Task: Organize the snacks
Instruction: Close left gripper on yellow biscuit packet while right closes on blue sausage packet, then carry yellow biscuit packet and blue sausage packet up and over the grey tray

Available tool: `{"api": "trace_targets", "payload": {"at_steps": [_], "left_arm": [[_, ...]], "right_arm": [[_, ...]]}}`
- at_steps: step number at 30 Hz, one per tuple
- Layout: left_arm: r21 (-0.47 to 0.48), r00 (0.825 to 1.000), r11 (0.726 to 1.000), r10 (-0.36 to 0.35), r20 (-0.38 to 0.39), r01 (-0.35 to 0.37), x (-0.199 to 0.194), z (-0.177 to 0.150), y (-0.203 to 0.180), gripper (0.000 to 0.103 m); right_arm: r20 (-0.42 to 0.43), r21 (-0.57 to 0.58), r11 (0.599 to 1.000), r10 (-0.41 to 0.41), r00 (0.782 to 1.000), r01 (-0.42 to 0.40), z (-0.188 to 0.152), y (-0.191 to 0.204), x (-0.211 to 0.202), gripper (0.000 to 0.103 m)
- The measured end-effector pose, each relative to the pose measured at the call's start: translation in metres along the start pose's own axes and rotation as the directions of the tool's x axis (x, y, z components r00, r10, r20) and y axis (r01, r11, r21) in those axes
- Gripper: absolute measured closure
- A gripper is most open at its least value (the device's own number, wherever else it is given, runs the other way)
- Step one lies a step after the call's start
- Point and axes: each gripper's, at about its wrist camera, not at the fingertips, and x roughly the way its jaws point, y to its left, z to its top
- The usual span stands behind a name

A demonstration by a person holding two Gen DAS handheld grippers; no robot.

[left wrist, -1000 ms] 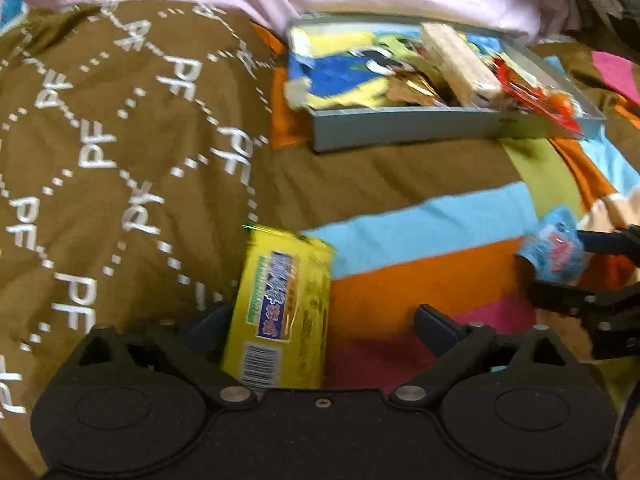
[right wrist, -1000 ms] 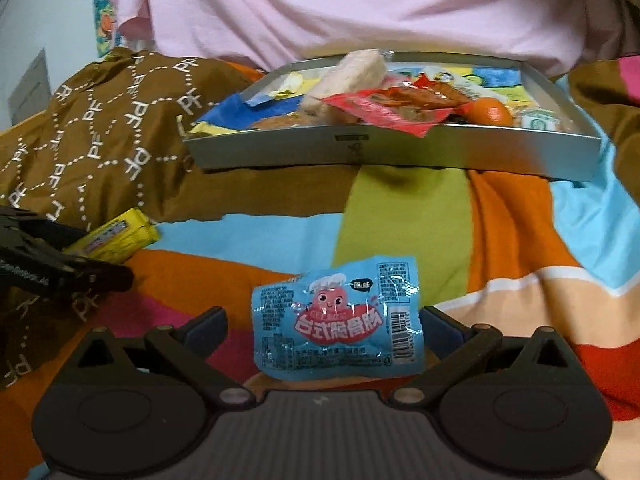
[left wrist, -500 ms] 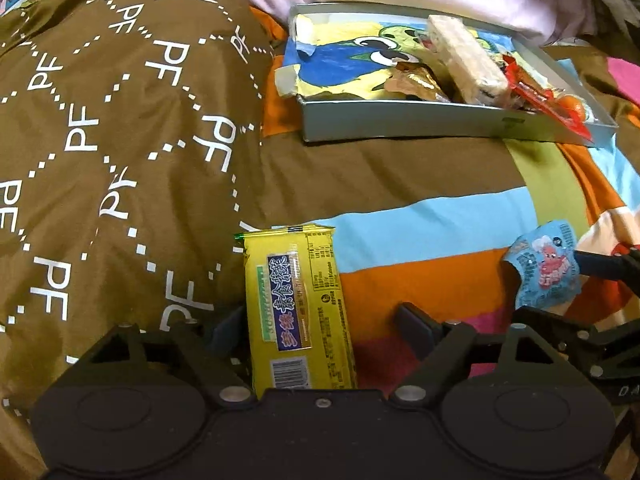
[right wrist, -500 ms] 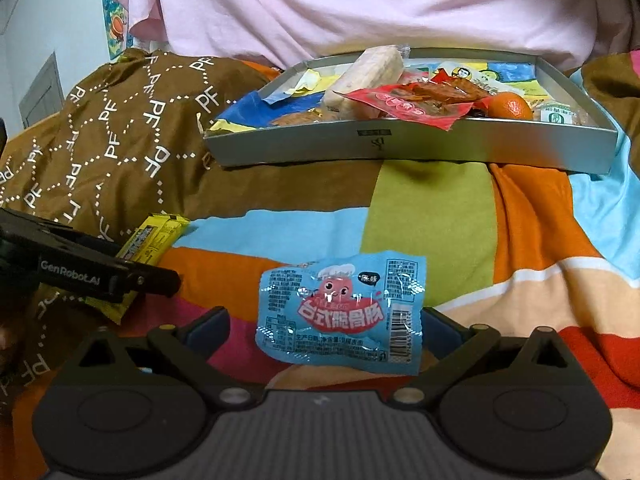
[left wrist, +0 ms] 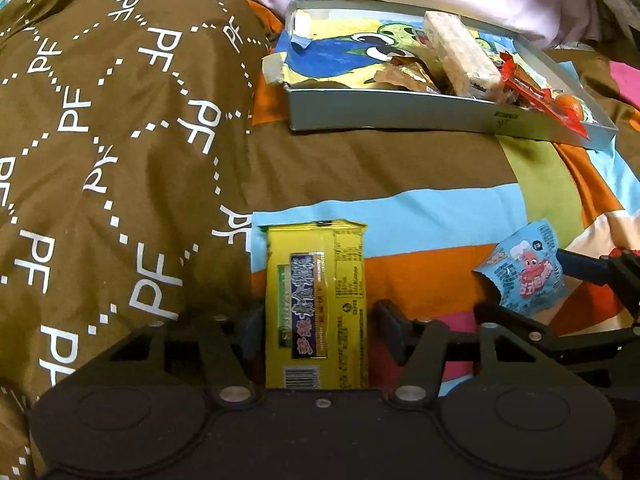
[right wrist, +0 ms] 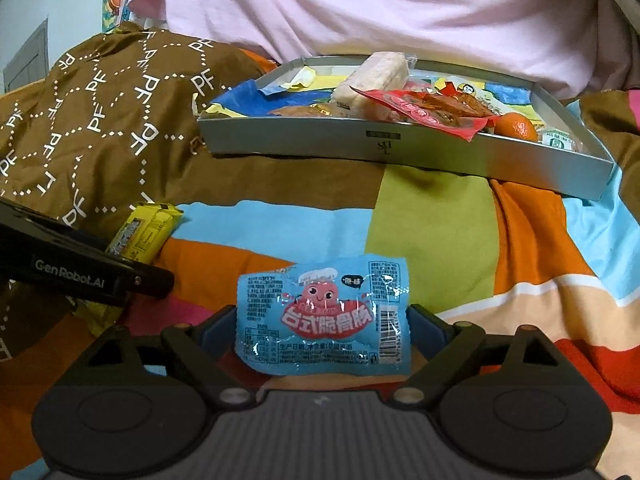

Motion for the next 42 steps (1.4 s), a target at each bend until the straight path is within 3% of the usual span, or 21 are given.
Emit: {"api": "trace_targets", "payload": {"at_steps": [4, 20, 42], "left_arm": [[0.022, 1.0, 1.0, 0.021, 0.004, -0.021, -0.004, -0.003, -0.004, 0.053], [0.119, 0.996, 0.989, 0.088, -0.002, -0.087, -0.021, -0.004, -0.033, 0.053], [0.067, 0.989, 0.99, 0.116, 0.089, -0.122, -0.054, 0.02, -0.048, 0.053]], "right_arm": [[-0.012, -0.005, 1.0, 0.015, 1.0, -0.015, 0.0, 0.002, -0.002, 0.012], [-0.005, -0.129, 0.992, -0.007, 1.0, 0.007, -0.001, 0.017, -0.014, 0.013], [0.201, -0.324, 0.936, -0.075, 0.977, 0.138, 0.0, 0.037, -0.041, 0.014]]}}
